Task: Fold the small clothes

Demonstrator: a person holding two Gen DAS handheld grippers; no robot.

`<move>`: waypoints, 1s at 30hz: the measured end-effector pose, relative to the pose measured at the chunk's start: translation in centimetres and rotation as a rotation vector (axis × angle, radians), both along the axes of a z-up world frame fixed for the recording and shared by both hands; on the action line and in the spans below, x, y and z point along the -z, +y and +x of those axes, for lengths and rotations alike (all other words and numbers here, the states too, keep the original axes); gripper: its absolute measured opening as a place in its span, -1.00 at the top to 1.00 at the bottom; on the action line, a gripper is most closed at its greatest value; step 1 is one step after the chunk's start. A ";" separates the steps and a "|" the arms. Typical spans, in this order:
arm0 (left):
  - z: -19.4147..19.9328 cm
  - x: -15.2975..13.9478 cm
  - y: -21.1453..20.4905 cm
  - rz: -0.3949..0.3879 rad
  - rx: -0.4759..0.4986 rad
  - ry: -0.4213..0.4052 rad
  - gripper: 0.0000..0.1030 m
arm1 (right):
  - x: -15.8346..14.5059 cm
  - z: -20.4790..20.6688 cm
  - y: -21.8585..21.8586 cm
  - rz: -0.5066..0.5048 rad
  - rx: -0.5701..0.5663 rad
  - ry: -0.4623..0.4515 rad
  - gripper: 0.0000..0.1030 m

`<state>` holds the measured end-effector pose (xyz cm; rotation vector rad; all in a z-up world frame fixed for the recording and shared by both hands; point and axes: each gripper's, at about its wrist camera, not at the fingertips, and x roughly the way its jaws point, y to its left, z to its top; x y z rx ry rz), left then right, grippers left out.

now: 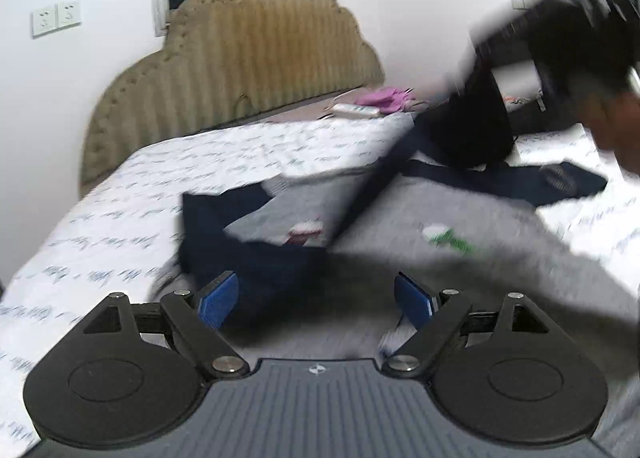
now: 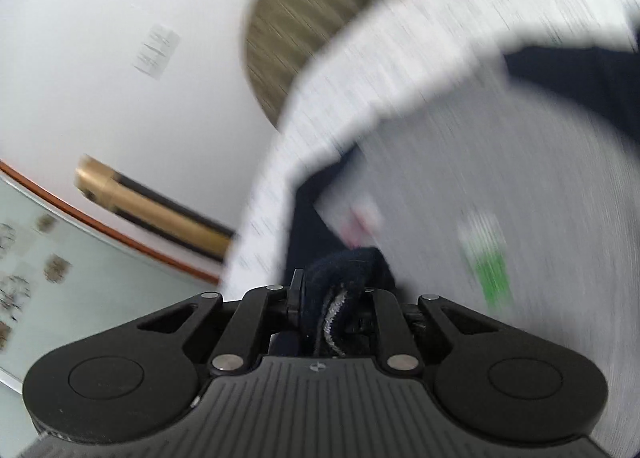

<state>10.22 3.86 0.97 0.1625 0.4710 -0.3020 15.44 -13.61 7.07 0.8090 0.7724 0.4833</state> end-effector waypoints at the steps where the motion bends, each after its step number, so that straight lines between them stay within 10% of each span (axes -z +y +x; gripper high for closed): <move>1: 0.0 -0.1 -0.2 -0.002 0.015 -0.003 -0.67 | -2.0 1.0 -0.6 0.017 0.006 -0.038 0.66; 6: 2.5 1.3 -3.2 0.089 0.091 -0.031 -0.67 | -6.6 1.8 -6.5 0.101 0.124 -0.169 0.66; 15: 12.5 2.4 -3.5 0.165 -0.026 0.040 -0.67 | 5.0 1.7 -12.9 0.079 0.270 0.129 0.66; 22: 17.9 1.8 -0.6 0.308 -0.189 0.017 -0.67 | 4.2 2.6 -14.8 0.083 0.258 0.100 0.66; 29: 22.9 3.5 2.2 0.244 -0.267 0.199 -0.66 | 6.1 3.5 -15.3 0.034 0.241 0.169 0.66; 30: 22.9 3.6 2.3 0.224 -0.267 0.196 -0.41 | 5.7 3.7 -15.4 0.026 0.236 0.157 0.66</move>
